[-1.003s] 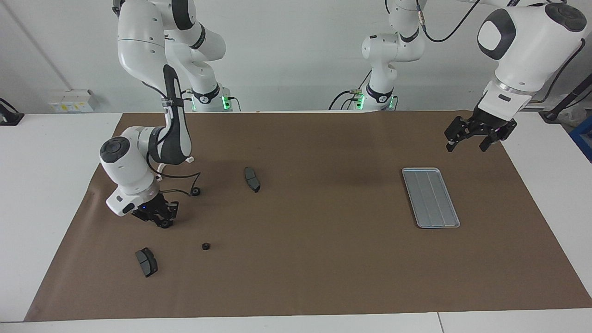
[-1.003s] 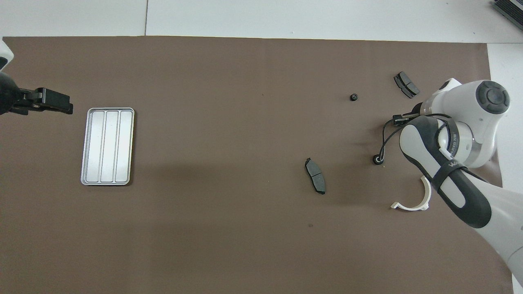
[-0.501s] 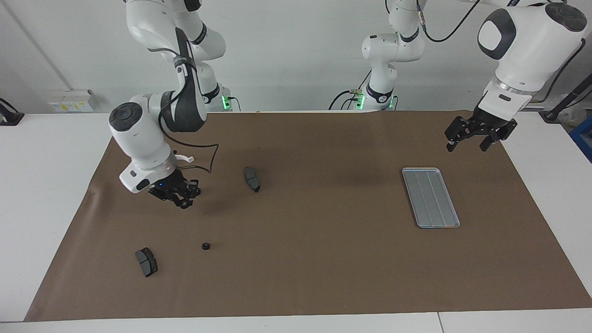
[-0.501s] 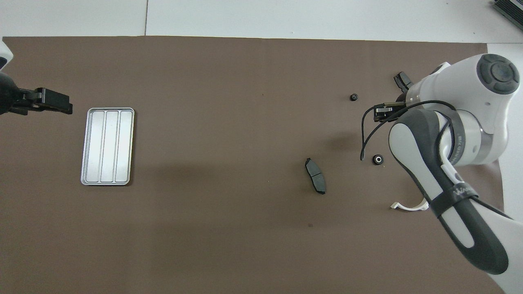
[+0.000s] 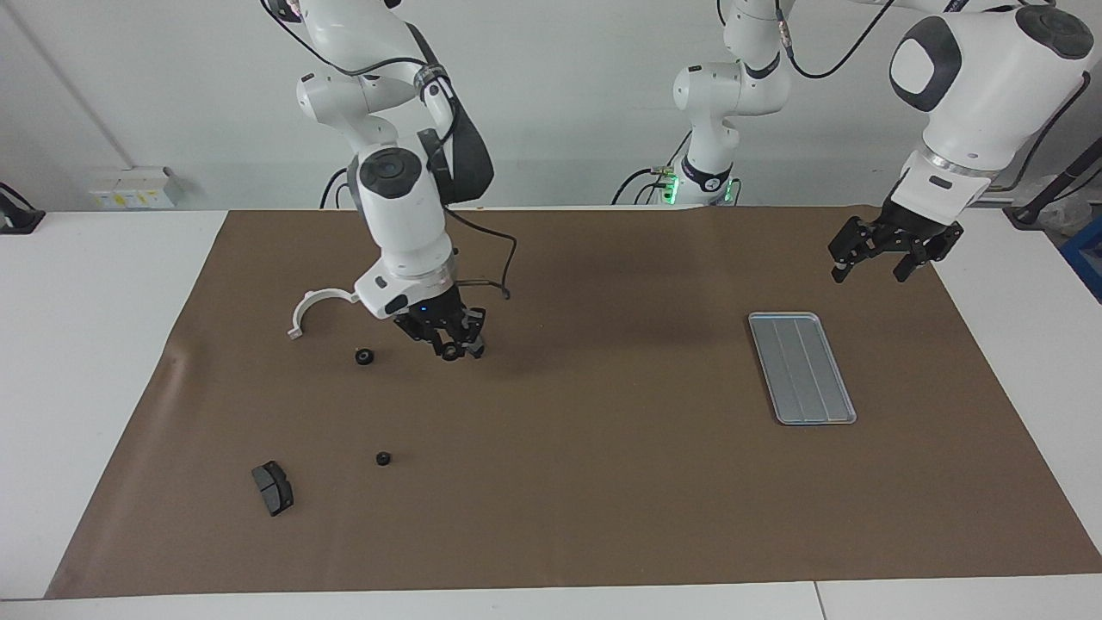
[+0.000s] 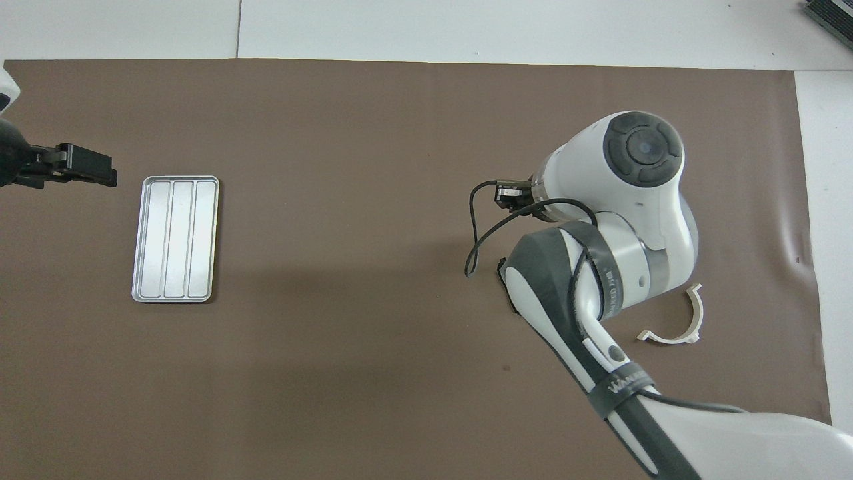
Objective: Pick bearing gear from pile to tray
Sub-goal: 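Carry the bearing with the right gripper toward the table center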
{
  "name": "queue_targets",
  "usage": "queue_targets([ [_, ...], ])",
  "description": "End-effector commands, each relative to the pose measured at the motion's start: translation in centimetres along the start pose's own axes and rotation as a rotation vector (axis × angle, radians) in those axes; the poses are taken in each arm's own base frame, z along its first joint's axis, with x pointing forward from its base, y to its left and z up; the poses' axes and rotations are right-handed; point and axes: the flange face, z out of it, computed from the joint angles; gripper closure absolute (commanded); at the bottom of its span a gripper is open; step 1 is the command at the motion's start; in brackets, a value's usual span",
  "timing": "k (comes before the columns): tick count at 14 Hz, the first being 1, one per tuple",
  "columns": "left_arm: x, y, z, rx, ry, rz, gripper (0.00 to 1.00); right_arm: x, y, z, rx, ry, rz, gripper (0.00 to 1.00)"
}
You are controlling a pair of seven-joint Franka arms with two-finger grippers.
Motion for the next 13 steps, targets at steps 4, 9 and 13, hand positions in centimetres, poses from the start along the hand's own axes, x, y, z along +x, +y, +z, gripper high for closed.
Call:
queue_targets([
  [4,-3.6,-2.0,2.0,-0.020,-0.043,-0.025,0.00,-4.4,-8.7,2.4,0.045,0.042,0.105,1.00],
  [9,-3.6,-2.3,1.9,-0.019,-0.040,-0.033,0.00,-8.8,-16.8,8.0,0.058,0.055,0.136,1.00],
  [13,-3.6,-2.3,1.8,-0.019,-0.038,-0.039,0.00,-11.4,-19.8,11.6,0.061,0.092,0.152,1.00],
])
